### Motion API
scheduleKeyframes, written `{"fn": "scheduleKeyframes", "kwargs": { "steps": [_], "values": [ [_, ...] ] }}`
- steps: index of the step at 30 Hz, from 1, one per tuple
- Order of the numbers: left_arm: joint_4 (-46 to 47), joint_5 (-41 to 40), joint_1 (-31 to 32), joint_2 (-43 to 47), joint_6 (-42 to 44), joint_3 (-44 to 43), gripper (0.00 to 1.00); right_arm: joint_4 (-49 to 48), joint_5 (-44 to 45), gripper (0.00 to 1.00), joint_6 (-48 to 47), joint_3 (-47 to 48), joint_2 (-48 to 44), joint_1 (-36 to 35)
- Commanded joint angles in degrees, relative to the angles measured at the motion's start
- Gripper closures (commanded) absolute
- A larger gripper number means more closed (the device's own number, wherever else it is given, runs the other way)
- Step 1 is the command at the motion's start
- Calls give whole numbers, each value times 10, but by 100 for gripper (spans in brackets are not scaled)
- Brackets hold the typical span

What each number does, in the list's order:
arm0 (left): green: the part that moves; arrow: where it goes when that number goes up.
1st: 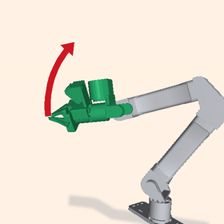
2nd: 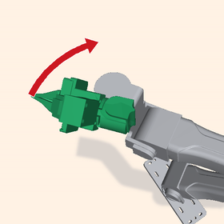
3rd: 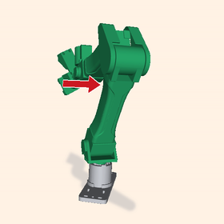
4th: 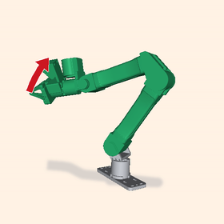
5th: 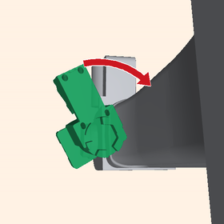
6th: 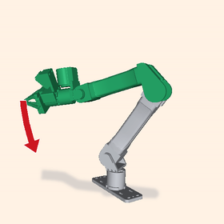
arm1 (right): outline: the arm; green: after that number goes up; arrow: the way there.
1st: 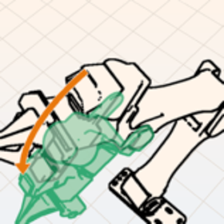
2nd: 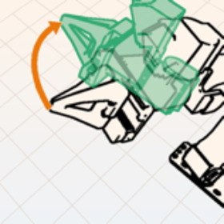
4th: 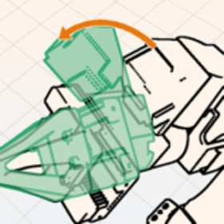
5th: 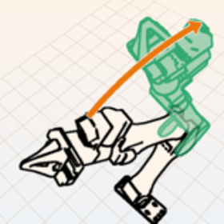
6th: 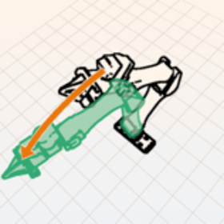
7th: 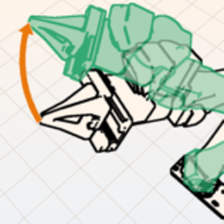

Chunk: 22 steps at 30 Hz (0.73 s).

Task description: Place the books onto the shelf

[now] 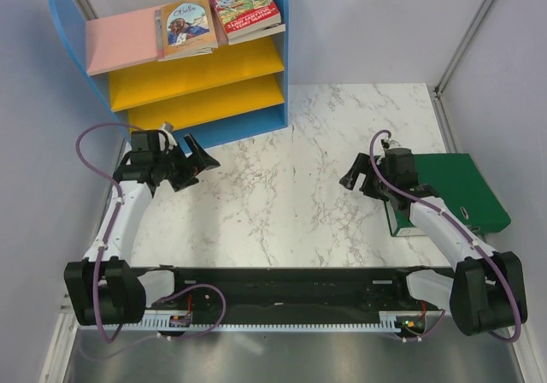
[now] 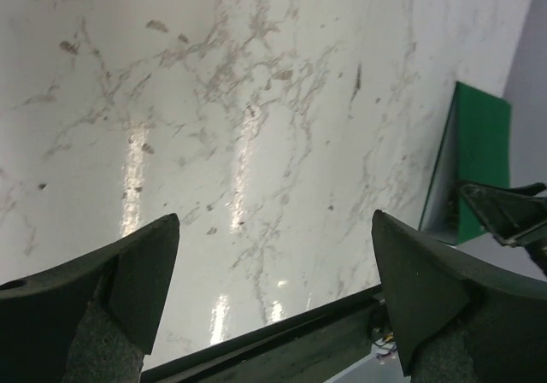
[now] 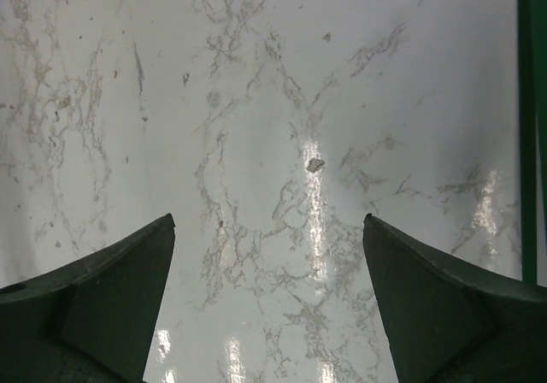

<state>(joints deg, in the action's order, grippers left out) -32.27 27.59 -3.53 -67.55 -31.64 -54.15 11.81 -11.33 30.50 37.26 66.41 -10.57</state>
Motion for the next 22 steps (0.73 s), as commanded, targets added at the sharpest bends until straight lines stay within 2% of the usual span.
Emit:
{"fn": "scheduleKeyframes", "kwargs": {
  "steps": [1,4,5,12,22],
  "values": [
    [-65,-118,26,-19,70,-17,0,51,72,4,-28,40,-1,-6],
    [-73,-134,28,-39,77,-27,0,65,88,6,-36,58,-1,-7],
    [-76,-137,28,-43,79,-27,0,75,97,2,-40,65,2,-7],
    [-78,-154,28,-54,91,-32,0,99,130,2,-58,105,20,-8],
    [-64,-109,28,-58,133,-48,0,110,152,2,-76,134,46,-9]
  ]
}}
